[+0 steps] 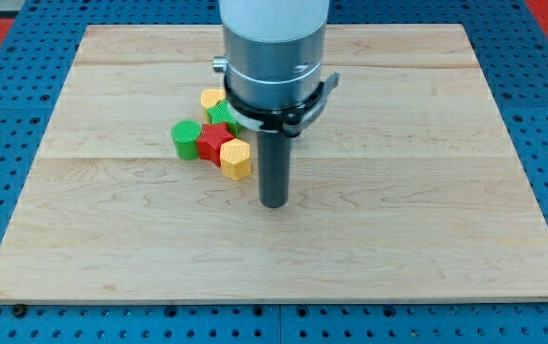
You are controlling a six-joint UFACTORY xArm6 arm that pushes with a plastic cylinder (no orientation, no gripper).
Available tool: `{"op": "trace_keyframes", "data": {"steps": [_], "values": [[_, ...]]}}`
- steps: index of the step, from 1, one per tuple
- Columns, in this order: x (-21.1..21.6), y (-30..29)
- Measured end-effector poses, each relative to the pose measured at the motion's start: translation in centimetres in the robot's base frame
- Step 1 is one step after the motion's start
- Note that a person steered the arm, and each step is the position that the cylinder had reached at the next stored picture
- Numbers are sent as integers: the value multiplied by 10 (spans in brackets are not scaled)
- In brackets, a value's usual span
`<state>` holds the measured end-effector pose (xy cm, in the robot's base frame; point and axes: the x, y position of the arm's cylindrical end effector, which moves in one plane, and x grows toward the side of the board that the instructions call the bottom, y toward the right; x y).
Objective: Push the red star and hexagon into group of blocks
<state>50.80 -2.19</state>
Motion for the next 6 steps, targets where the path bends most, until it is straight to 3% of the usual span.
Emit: {"op": "trace_keyframes", "data": {"steps": [1, 3, 4, 6], "values": [[-2, -79], [-61, -72], [-61, -44], [-41, -66]]}}
